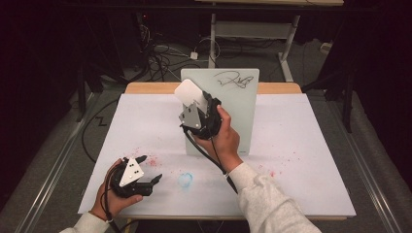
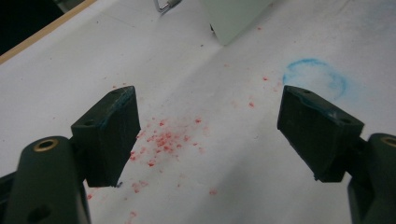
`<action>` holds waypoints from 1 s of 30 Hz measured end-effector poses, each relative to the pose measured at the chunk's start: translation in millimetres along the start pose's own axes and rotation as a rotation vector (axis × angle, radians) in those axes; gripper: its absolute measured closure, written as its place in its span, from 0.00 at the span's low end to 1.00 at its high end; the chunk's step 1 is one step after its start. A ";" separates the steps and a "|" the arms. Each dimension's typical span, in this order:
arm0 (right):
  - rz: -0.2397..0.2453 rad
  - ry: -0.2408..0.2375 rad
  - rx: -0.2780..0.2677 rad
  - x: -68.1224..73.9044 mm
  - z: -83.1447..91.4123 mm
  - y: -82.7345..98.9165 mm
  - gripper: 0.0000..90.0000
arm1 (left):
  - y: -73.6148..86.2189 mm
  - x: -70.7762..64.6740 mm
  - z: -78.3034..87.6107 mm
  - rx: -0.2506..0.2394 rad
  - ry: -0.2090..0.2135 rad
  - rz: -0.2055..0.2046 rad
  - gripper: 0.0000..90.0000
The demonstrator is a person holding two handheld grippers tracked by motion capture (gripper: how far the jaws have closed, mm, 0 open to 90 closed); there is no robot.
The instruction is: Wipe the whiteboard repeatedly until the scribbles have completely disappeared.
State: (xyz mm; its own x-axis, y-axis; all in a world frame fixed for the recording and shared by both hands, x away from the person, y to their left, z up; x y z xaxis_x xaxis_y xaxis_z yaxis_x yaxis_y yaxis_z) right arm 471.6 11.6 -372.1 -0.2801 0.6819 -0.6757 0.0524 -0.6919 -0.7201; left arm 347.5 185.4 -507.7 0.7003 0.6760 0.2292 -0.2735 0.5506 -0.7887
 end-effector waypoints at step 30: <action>-0.140 0.114 0.021 -74.1 21.0 62.5 0.35 | 1.0 0.5 -2.4 0.014 -0.005 -0.006 0.22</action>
State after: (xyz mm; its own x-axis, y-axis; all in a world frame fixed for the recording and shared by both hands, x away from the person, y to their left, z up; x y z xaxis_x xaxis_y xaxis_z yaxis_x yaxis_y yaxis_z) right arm 475.5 -87.1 -363.8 -0.1723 0.7934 -0.5838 0.0004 -0.5926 -0.8055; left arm 349.1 185.2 -509.7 0.6986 0.6752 0.2367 -0.2784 0.5613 -0.7794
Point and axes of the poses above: each handheld gripper's, and its own axes: z roughly backward along the jaws, y roughly out of its underside, x roughly to its left, the point moved 8 cm from there along -z, roughly forward along the jaws, and after that the axes turned 1 degree about -x, right-handed, at the moved point
